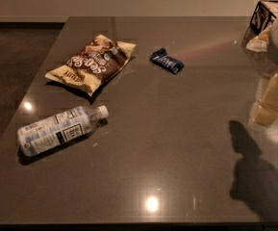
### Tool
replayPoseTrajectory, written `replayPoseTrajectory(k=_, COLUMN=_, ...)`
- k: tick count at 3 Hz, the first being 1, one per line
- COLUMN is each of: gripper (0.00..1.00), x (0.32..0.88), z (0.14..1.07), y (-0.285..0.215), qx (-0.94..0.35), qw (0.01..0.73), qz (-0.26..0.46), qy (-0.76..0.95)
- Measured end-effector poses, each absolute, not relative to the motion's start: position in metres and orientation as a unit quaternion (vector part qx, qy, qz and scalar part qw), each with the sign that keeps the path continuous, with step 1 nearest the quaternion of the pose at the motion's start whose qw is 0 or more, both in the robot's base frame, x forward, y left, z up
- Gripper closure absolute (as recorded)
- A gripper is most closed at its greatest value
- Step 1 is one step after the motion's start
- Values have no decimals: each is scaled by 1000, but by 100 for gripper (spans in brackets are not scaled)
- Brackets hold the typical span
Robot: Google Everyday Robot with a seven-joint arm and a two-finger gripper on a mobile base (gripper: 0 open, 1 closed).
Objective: Move rxbar blueberry near blue plastic bottle
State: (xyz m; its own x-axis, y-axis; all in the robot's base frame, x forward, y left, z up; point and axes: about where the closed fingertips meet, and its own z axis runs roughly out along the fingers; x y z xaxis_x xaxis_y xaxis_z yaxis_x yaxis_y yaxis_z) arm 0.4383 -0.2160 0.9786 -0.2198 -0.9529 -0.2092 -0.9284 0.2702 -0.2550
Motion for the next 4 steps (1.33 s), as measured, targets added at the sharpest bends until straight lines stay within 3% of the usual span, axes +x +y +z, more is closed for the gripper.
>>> replayPoseTrajectory(k=2, gripper=0, x=483, z=985, y=-203, qx=-601, qw=179, qz=-37, qy=778)
replayPoseTrajectory(k=4, gripper=0, x=608, z=981, y=-160, qx=-566, qw=237, qz=-9, qy=790)
